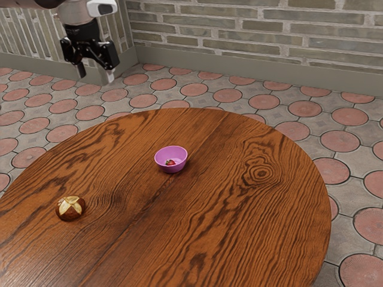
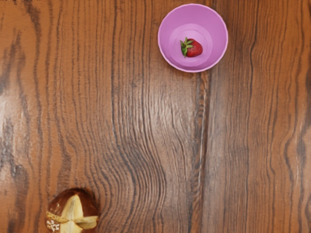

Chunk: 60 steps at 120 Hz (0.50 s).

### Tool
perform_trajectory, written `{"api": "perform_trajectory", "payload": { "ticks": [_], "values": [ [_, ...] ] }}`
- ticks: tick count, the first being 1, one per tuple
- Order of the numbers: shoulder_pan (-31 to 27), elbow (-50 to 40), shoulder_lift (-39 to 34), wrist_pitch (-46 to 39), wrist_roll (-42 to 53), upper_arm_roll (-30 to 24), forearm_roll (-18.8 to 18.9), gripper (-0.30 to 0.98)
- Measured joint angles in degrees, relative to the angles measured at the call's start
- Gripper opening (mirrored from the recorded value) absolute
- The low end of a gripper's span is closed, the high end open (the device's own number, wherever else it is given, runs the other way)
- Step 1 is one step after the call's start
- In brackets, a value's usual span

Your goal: Take strawberry from the bowl

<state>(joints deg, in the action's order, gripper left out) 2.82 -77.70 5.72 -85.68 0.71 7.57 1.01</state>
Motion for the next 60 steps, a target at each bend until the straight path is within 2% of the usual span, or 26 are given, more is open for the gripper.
{"api": "perform_trajectory", "payload": {
  "ticks": [36, 52, 60],
  "values": [
    [-0.2, -0.8, 2.7, -0.4, 0.1, 0.1, 0.4, 0.67],
    [0.5, -13.2, 3.4, -9.1, 0.0, 0.2, 0.4, 0.67],
    [0.3, -16.7, 5.2, -13.8, -1.6, 0.3, 0.0, 0.67]
  ]
}}
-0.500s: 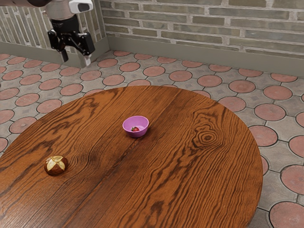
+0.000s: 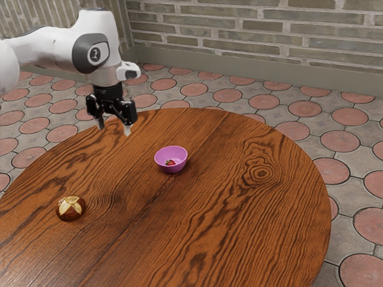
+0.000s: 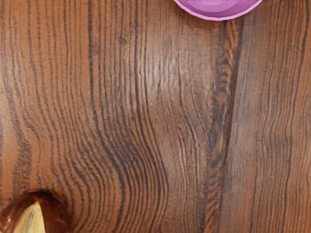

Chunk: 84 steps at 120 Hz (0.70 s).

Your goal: Take strawberry from the bowl

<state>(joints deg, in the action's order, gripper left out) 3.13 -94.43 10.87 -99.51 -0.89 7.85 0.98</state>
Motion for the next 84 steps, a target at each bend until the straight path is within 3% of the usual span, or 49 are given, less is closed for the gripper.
{"api": "perform_trajectory", "payload": {
  "ticks": [15, 40, 84],
  "values": [
    [-0.1, -2.9, 1.5, -5.7, -7.3, 0.0, -2.0, 0.67],
    [2.3, -4.8, 4.8, -12.0, -27.5, -0.1, -3.5, 0.67],
    [1.6, 3.9, 15.9, -15.9, -51.3, -0.4, -7.0, 0.66]
  ]
}}
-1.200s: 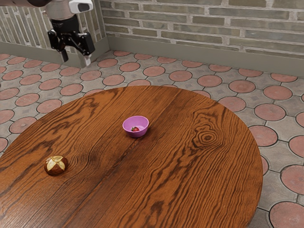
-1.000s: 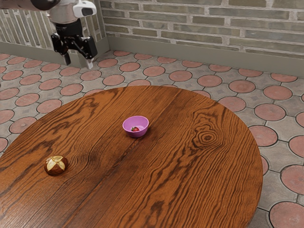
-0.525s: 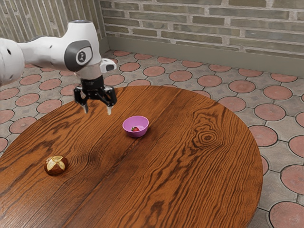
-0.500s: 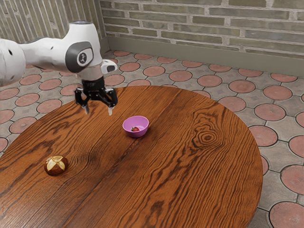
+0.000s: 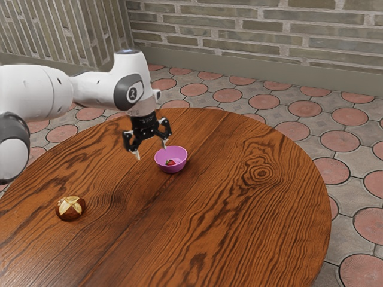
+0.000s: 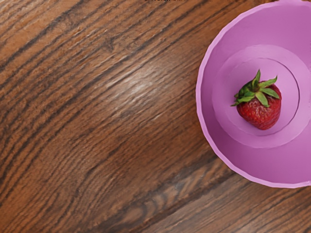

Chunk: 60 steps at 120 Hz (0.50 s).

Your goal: Take strawberry from the bowl

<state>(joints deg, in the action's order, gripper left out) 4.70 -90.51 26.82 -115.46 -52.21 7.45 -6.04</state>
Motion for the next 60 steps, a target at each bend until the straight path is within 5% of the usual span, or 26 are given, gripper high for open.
{"api": "perform_trajectory", "payload": {
  "ticks": [37, 60],
  "values": [
    [-0.5, 9.2, 7.4, -0.6, -11.2, 0.0, -0.7, 0.66],
    [-1.4, 9.9, 8.4, 0.1, -15.8, 0.2, -0.4, 0.52]
  ]
}}
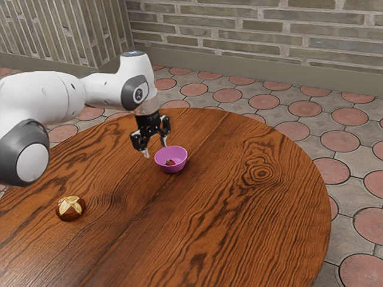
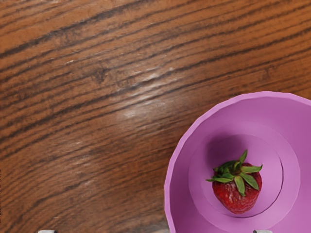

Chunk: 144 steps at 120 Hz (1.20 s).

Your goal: Take strawberry from the bowl

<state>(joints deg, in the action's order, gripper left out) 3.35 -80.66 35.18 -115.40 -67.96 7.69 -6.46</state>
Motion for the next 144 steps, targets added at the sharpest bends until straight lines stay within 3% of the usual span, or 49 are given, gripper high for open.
{"api": "perform_trajectory", "payload": {
  "ticks": [61, 144],
  "values": [
    [-0.6, 10.4, 8.1, 1.0, -6.4, -1.1, 0.6, 0.33],
    [-1.3, 15.4, 13.8, 0.5, -9.7, -2.6, 1.0, 0.26]
  ]
}}
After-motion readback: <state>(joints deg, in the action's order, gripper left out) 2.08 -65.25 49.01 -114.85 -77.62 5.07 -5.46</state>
